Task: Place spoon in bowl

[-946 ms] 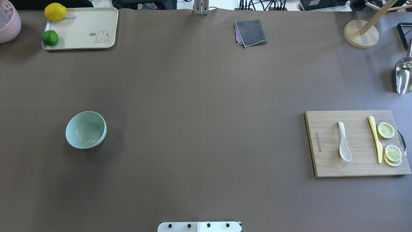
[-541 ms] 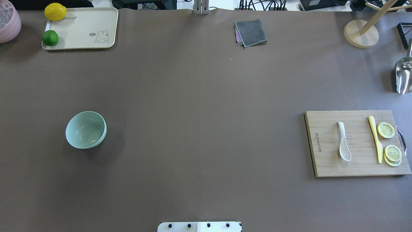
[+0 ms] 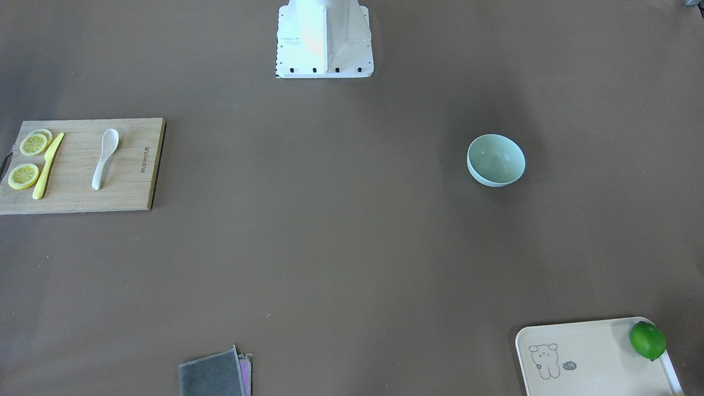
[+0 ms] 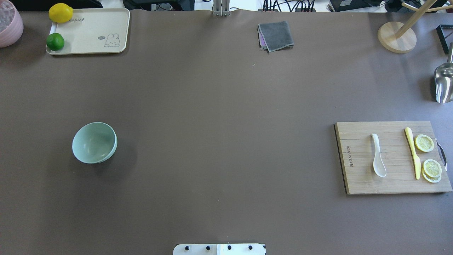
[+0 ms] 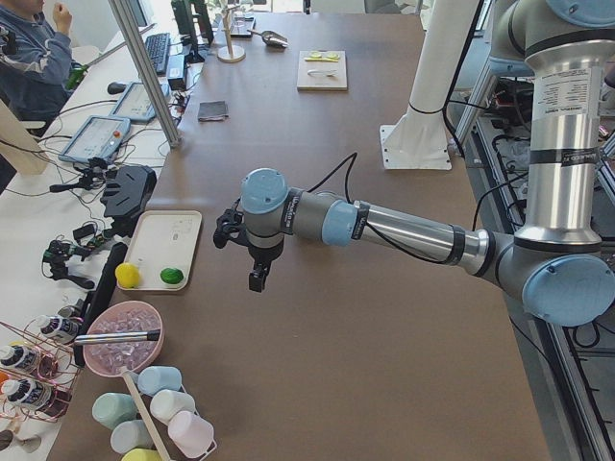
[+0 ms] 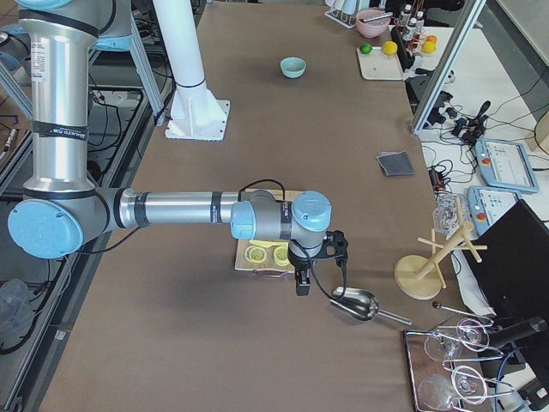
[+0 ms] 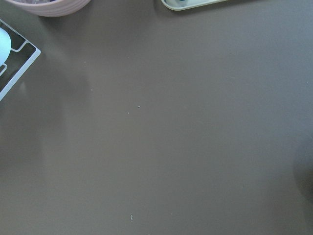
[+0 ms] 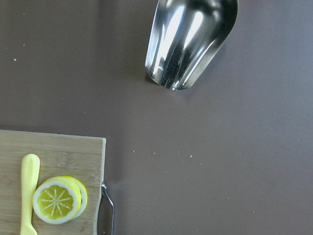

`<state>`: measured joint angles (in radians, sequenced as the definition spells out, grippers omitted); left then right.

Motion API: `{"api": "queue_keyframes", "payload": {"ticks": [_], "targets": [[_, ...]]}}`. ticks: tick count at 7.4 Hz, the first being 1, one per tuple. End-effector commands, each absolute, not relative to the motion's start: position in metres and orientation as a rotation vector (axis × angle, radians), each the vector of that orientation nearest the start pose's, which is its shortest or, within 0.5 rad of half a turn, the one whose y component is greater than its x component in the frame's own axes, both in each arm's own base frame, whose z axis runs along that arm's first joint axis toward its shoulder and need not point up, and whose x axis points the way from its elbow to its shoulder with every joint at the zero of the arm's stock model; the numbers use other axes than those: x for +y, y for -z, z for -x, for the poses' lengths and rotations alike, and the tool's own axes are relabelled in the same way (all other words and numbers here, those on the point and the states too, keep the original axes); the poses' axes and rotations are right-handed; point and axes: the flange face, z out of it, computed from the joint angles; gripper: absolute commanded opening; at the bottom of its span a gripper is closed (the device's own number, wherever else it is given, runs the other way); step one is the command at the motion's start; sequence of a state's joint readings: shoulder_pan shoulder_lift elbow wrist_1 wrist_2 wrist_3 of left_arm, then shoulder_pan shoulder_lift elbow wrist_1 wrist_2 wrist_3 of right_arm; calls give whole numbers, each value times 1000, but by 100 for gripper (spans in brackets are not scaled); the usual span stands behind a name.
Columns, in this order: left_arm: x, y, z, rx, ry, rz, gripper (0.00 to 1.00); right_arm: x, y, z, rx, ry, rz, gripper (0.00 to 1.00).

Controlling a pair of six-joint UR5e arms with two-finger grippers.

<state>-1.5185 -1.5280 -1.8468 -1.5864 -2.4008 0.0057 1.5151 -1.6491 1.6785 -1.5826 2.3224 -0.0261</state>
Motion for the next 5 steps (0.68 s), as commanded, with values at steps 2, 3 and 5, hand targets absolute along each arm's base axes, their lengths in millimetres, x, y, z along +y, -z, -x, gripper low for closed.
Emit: {"api": "queue_keyframes", "payload": {"ticks": [2, 3, 5], "targets": [[-487, -527, -4, 843, -111, -206, 98, -455, -628, -32, -887, 88, -18, 100], [-489, -522, -42, 836, -98, -181, 98, -454, -614, -31, -889, 101, -44, 100], [-492, -494, -134, 836, -80, -147, 98, -457, -580, -23, -890, 150, -101, 100]]}}
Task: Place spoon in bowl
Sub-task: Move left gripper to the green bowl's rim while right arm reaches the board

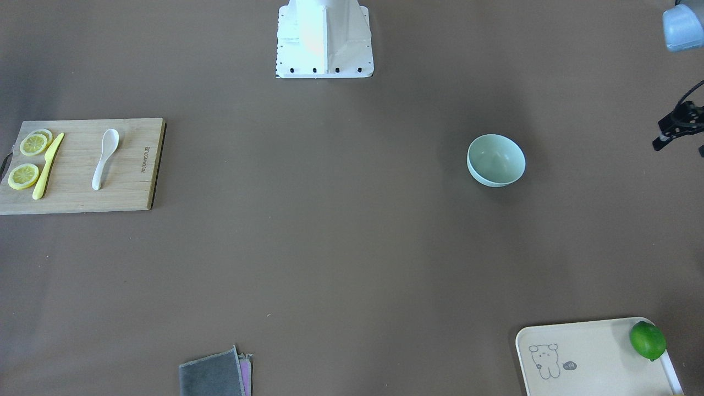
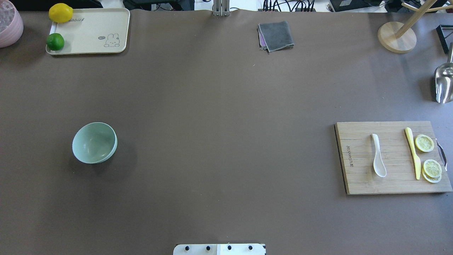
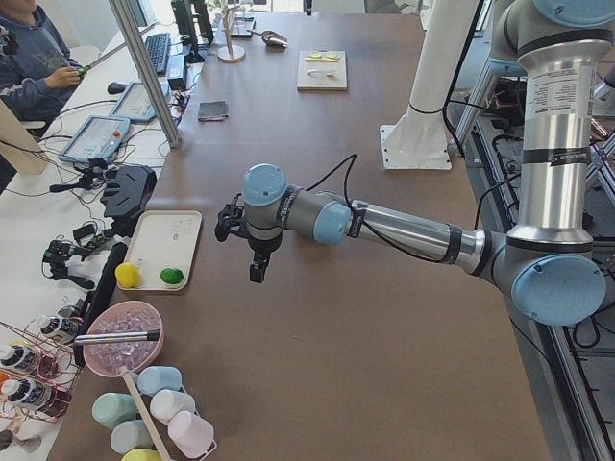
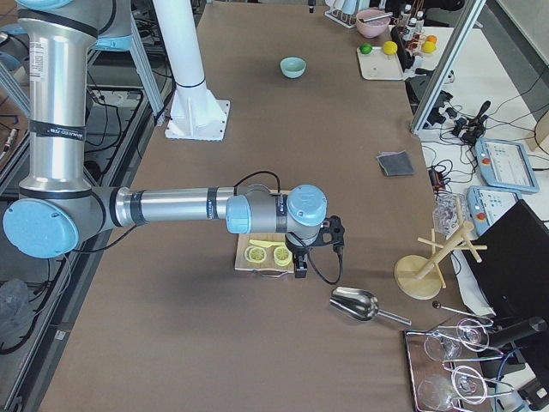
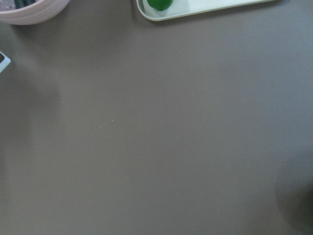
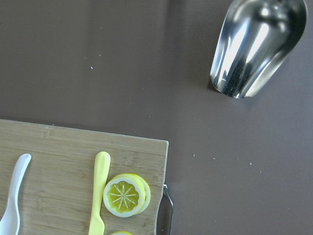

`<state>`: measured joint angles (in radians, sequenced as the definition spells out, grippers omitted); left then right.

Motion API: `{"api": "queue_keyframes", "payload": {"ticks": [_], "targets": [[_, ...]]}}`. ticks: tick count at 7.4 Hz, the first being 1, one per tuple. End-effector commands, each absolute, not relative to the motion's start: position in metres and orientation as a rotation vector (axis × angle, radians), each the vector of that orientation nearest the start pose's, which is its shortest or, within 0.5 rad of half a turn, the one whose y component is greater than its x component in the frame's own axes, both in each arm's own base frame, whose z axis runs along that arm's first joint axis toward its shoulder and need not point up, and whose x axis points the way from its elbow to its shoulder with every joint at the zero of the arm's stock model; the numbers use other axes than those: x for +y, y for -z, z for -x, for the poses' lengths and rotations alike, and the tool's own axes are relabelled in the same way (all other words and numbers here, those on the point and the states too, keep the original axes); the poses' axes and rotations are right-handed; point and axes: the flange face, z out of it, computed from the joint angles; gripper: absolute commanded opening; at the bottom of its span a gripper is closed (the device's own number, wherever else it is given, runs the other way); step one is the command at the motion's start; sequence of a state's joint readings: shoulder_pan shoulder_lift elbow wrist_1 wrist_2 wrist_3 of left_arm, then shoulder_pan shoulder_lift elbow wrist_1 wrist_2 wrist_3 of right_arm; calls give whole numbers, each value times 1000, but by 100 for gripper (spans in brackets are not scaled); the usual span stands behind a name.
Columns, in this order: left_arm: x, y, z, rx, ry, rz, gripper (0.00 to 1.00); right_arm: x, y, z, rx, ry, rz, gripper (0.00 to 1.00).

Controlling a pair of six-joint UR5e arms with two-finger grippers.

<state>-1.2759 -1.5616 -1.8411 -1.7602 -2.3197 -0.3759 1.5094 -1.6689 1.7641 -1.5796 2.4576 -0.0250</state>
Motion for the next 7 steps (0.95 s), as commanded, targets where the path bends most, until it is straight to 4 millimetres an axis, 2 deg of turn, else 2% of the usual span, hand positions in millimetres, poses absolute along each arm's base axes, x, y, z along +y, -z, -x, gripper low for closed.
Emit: {"api": "queue_keyframes", "payload": {"ticks": [1, 2, 3, 4, 5, 6, 7], "targets": [[-488, -482, -169, 866, -100, -138, 98, -457, -570, -10, -894, 182, -106, 100], [-488, -466, -201, 886, -106, -118, 98, -456, -563, 7, -897, 215, -99, 100], [-481, -461, -240, 858, -110, -106, 97, -457, -547, 24, -899, 233, -97, 100], [-481, -446, -269, 857, -109, -108, 97, -456, -530, 48, -902, 221, -72, 100], [-481, -446, -299, 857, -146, -88, 97, -455, -529, 61, -892, 244, -75, 100], [-475, -450, -315, 852, -178, -72, 92, -455, -528, 77, -890, 276, -63, 100], [-474, -454, -315, 848, -189, -72, 90, -454, -527, 83, -891, 288, -61, 100]]}}
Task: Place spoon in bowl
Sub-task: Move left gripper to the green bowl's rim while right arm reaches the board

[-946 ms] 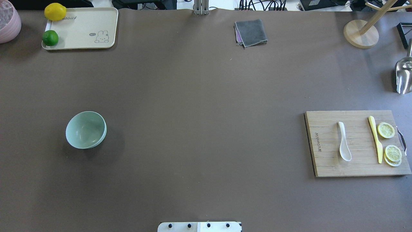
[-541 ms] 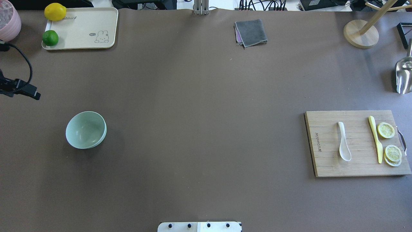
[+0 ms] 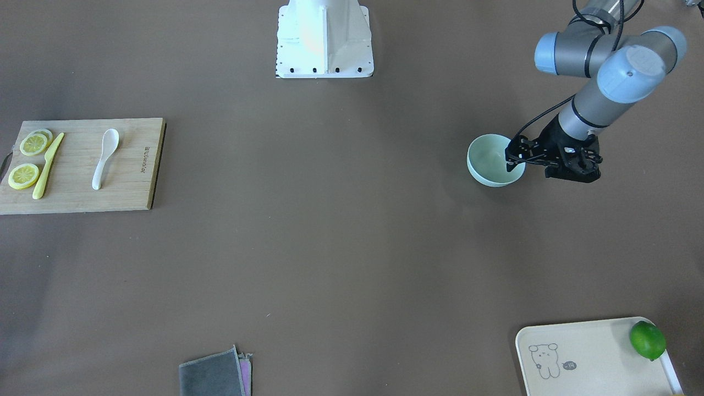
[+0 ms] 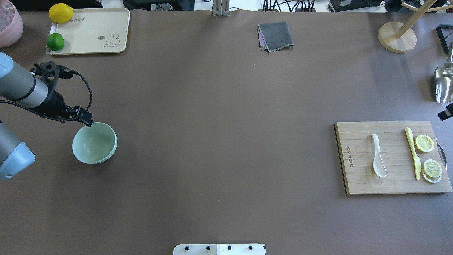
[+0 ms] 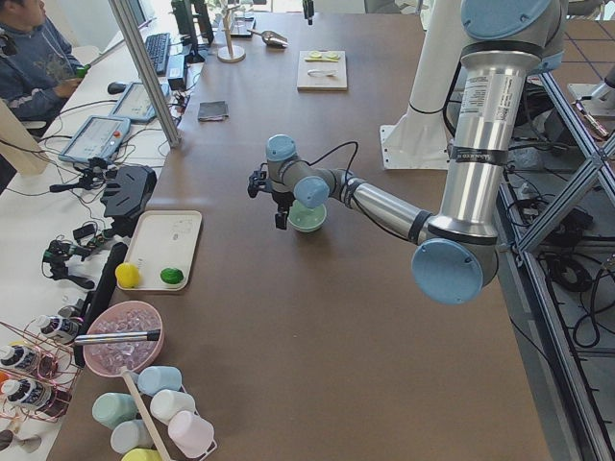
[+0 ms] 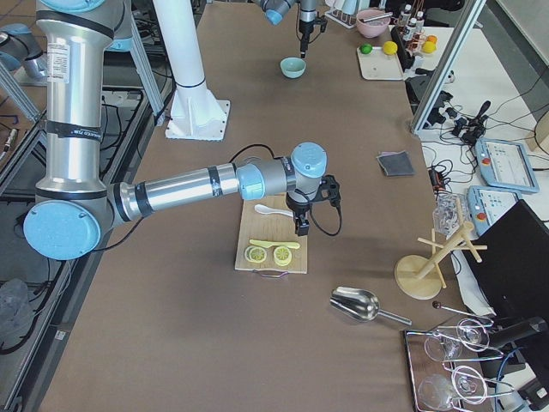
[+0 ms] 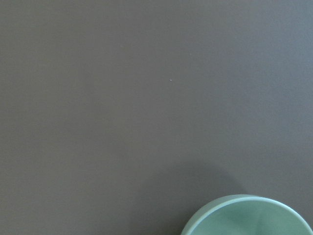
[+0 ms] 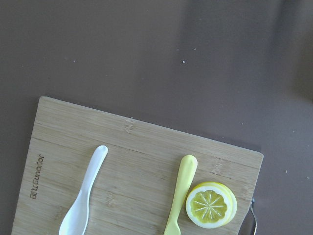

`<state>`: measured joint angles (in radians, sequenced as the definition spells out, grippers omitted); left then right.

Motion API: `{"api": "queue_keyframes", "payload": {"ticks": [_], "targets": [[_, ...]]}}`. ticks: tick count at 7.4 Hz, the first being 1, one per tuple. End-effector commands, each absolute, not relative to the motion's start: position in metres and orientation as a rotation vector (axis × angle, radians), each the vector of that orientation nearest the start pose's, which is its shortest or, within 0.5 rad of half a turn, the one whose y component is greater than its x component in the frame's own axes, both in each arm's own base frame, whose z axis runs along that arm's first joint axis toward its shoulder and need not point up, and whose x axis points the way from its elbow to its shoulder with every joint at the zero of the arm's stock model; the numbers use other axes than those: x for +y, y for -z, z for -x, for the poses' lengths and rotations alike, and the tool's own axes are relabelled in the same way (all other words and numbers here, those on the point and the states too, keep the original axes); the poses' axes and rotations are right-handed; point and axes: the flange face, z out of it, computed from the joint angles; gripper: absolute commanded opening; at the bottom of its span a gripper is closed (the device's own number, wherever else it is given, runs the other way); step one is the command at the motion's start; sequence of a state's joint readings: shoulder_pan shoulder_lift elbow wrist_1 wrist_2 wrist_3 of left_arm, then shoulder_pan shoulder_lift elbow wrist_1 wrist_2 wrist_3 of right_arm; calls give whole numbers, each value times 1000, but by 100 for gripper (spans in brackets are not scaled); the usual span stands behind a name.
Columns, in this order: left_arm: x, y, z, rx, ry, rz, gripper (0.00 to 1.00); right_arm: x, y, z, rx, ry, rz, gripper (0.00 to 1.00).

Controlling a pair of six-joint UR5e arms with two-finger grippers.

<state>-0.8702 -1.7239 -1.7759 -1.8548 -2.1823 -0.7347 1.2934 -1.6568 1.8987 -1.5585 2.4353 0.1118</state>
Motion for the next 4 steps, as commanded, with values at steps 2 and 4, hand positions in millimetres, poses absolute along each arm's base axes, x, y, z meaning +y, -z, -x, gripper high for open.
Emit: {"api": "queue_keyframes", "payload": {"ticks": [2, 4], "targets": [[-469, -460, -323, 841, -205, -60, 87, -456, -523, 94, -892, 310, -60, 100], [-465, -470, -331, 830, -214, -38, 63, -458, -513, 111, -900, 281, -32, 100]]}}
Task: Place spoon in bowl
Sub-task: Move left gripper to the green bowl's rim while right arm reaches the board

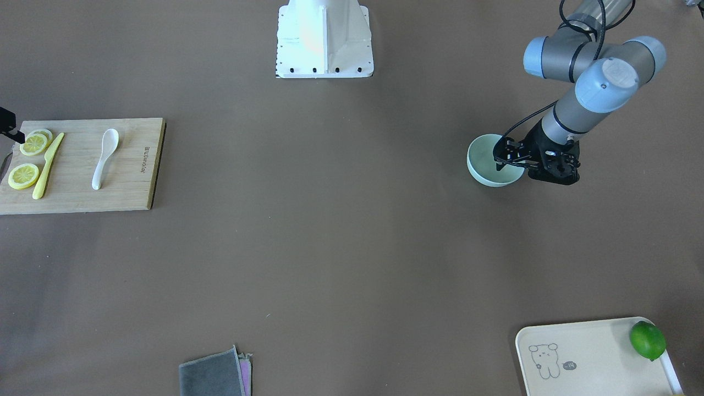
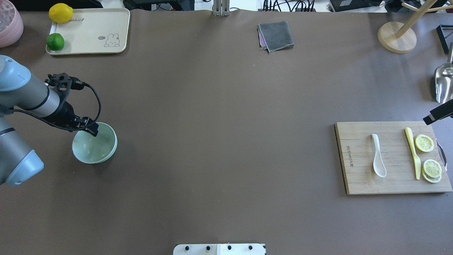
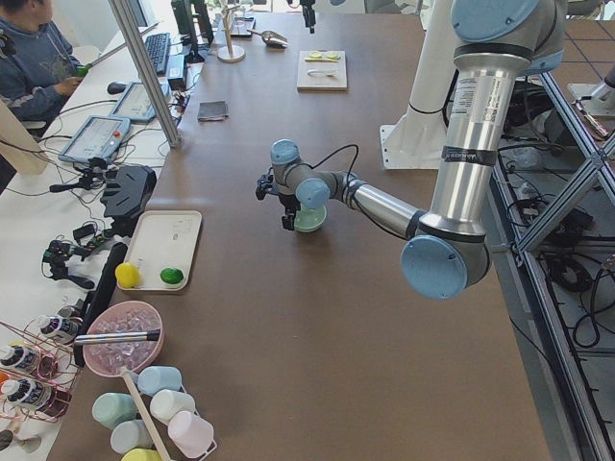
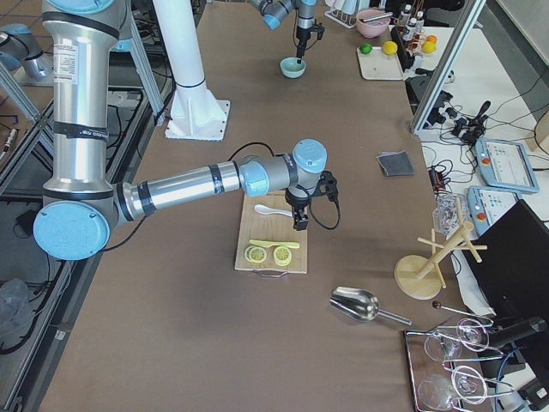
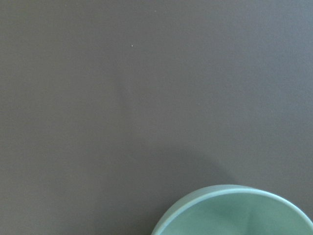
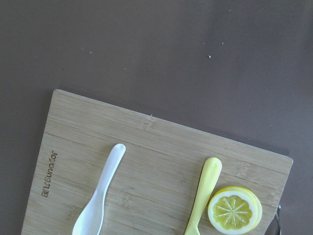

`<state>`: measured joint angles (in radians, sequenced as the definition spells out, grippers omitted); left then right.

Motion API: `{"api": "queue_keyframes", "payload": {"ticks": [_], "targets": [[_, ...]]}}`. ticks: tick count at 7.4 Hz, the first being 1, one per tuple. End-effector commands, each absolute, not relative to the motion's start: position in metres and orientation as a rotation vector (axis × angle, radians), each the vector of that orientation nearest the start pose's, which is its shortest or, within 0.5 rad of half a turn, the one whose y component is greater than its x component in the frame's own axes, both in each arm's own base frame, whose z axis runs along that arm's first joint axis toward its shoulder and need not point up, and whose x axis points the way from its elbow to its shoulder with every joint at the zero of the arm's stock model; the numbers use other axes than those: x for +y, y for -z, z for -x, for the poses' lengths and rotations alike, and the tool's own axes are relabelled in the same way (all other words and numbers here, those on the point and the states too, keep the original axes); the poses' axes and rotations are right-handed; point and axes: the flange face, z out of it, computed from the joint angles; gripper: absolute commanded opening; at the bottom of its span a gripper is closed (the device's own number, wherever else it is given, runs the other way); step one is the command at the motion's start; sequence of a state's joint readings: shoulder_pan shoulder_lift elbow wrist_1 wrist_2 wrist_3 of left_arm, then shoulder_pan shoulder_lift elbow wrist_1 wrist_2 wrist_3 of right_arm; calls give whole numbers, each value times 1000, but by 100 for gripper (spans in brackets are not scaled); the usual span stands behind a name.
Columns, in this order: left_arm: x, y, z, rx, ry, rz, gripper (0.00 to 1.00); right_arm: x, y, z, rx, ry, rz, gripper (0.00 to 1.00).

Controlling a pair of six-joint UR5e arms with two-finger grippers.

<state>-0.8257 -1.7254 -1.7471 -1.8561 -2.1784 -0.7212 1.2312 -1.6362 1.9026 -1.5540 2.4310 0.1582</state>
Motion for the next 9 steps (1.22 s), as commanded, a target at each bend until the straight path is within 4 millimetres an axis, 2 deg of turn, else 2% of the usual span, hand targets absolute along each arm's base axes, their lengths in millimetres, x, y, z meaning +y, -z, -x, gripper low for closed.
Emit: {"api": "queue_keyframes", "payload": {"ticks": [1, 2, 4, 5, 6, 7, 8, 9], "targets": [[-465, -472, -331, 828, -213, -38, 40, -459, -509, 117, -900, 287, -31, 100], [-465, -470, -331, 830, -215, -39, 0, -461, -502, 126, -904, 271, -18, 100], [-468, -452, -334, 849, -209, -56, 0, -463, -498, 131, -905, 264, -13, 100], [-475, -430, -340, 867, -179, -59, 0, -461, -494, 139, -909, 243, 6, 100], [-481, -395, -358, 905, -125, -54, 0, -463, -481, 159, -907, 210, 16, 99], [-483, -338, -389, 953, -48, -18, 0, -459, -476, 182, -890, 186, -12, 98], [-470, -292, -430, 952, -22, 37, 0, -453, -473, 198, -890, 148, -9, 95], [-466, -264, -449, 931, 17, 11, 0, -450, -474, 207, -873, 110, 9, 92]]}}
